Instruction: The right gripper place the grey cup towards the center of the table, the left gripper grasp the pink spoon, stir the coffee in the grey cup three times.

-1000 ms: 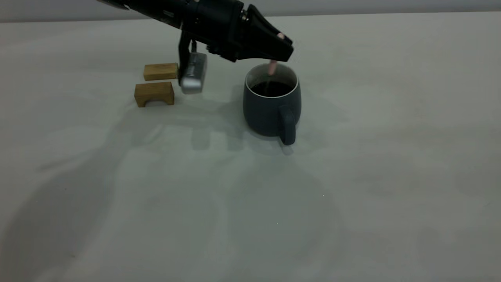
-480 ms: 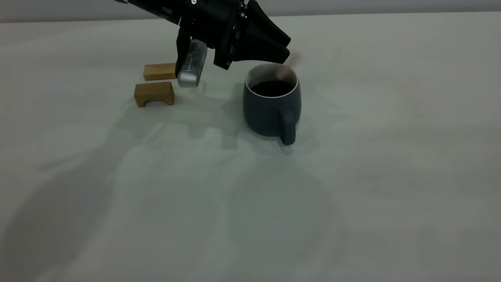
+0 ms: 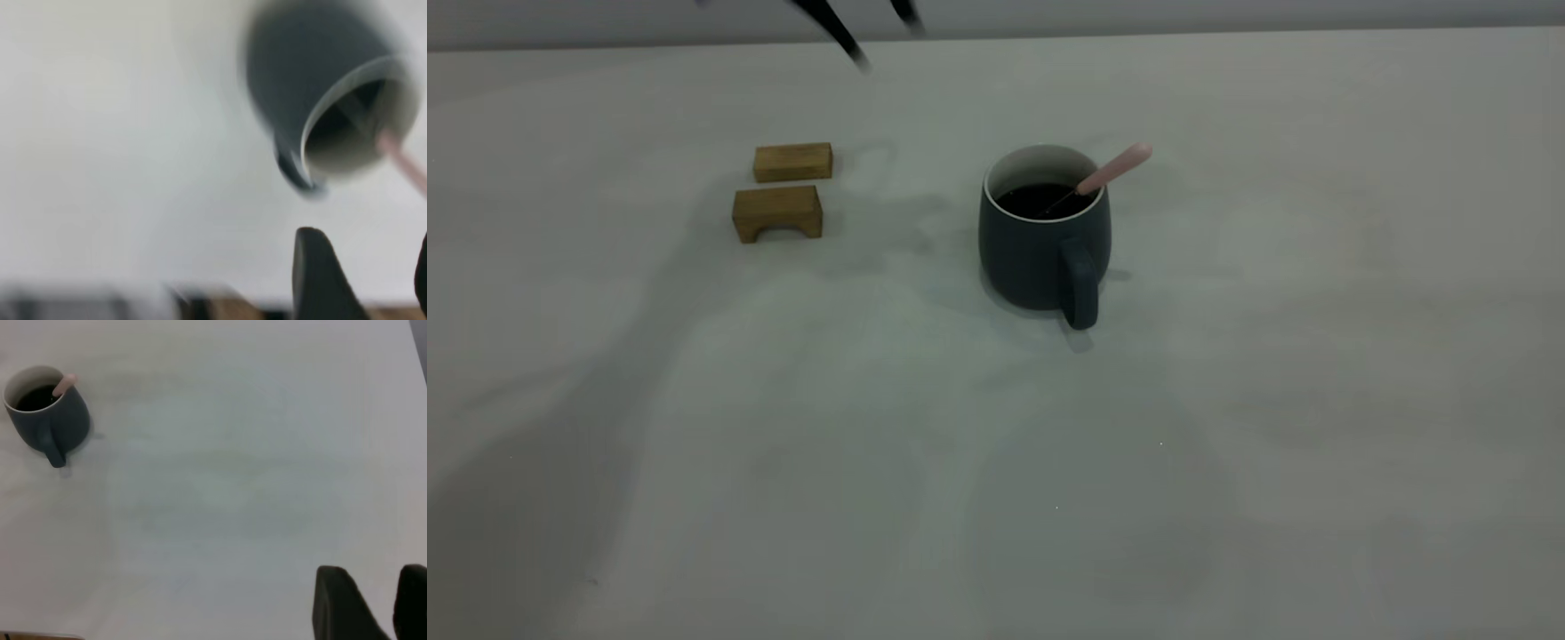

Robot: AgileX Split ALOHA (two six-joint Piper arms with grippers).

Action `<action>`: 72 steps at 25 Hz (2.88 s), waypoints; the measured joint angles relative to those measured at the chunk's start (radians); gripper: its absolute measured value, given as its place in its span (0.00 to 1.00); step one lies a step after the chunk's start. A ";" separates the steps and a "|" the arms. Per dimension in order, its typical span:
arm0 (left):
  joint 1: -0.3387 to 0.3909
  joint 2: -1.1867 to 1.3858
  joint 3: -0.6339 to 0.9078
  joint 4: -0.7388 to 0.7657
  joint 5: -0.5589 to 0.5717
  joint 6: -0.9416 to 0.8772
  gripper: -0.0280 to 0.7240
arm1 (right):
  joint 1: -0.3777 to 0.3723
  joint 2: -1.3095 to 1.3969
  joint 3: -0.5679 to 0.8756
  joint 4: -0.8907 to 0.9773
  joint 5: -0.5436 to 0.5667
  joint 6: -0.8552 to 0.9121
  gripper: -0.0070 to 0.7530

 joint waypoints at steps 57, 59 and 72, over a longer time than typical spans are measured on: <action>0.259 -2.319 1.514 0.409 -0.036 0.554 0.60 | 0.000 0.000 0.000 0.000 0.000 0.001 0.32; 0.259 -2.319 1.514 0.412 -0.036 0.554 0.60 | 0.000 0.000 0.000 0.000 0.000 0.001 0.32; 0.259 -2.320 1.514 0.414 -0.036 0.554 0.60 | 0.000 0.000 0.000 0.000 0.000 0.002 0.32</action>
